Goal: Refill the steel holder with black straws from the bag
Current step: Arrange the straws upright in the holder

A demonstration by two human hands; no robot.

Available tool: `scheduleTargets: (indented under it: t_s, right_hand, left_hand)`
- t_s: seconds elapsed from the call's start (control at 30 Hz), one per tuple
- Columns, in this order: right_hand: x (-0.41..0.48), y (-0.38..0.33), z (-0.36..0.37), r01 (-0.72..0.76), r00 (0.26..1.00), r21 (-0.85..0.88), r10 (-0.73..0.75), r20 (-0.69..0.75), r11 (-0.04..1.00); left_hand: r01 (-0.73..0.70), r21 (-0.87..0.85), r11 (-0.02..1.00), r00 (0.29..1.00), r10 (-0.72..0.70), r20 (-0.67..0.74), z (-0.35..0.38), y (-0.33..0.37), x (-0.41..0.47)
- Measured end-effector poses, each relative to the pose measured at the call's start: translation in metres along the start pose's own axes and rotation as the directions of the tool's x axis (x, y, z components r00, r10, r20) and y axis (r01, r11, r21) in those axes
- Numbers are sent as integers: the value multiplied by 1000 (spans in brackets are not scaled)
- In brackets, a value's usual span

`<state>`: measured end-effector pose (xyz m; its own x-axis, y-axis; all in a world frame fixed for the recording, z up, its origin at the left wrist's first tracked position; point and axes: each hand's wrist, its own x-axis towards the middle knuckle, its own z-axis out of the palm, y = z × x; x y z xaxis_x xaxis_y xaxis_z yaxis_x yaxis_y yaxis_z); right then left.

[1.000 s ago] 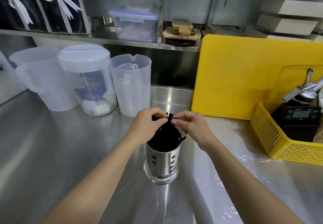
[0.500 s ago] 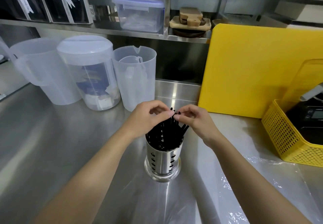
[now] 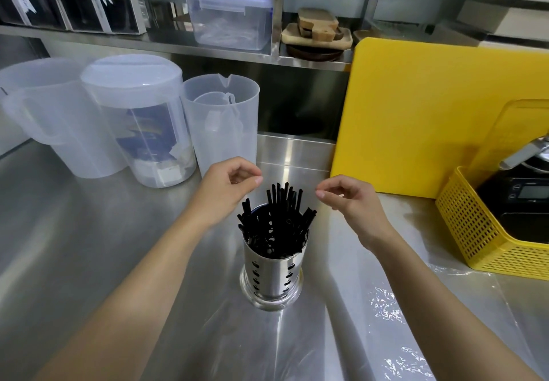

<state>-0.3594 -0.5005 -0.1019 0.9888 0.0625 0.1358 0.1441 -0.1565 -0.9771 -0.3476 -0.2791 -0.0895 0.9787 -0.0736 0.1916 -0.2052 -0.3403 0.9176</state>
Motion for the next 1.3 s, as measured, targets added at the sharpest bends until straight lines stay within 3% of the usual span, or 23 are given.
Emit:
scheduleTargets:
  t_s: [0.27, 0.7, 0.97, 1.3]
  right_hand:
    - [5, -7, 8, 99, 992, -122, -88, 93, 988]
    - [15, -10, 14, 41, 996, -24, -39, 77, 999]
    - [17, -6, 16, 22, 997, -38, -19, 79, 999]
    - [12, 4, 1, -11, 997, -8, 12, 78, 1000]
  left_hand:
    - [-20, -17, 1000, 999, 20, -45, -3, 5, 7]
    - [59, 27, 998, 998, -59, 1, -1, -12, 11]
    - [174, 216, 961, 940, -228, 254, 5, -2, 19]
    - [253, 145, 957, 921, -284, 266, 10, 2, 27]
